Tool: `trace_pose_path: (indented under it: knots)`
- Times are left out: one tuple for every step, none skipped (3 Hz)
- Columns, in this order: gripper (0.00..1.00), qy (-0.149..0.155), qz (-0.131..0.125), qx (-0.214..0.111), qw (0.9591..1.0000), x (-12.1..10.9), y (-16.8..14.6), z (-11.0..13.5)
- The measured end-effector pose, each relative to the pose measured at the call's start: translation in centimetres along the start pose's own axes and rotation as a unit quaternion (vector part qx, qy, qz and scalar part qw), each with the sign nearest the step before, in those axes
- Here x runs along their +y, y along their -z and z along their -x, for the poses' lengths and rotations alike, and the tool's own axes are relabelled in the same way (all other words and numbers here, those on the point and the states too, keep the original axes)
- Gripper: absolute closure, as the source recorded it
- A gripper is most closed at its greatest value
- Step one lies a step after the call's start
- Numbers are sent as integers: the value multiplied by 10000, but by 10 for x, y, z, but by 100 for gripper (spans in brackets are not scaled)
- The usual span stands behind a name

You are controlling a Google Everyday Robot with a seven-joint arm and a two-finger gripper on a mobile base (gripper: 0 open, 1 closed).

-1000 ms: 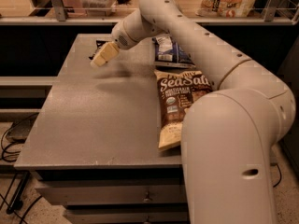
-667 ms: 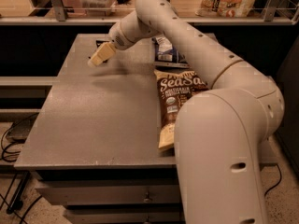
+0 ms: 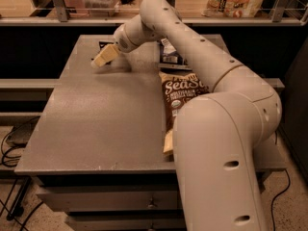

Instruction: Pick rxbar chocolate

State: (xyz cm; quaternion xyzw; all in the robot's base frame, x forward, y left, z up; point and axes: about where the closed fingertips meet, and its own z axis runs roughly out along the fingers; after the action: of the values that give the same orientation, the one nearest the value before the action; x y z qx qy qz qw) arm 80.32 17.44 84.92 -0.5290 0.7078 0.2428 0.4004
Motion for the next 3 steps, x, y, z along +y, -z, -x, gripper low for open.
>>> trace_pose_path:
  knots:
    - [0,-139,0,-72,9999,-6,-10,-3]
    - [18,-250,96,-146,9995,-7,-20,-6]
    - [42,-260,183,-164,9994,-4,-26,-6]
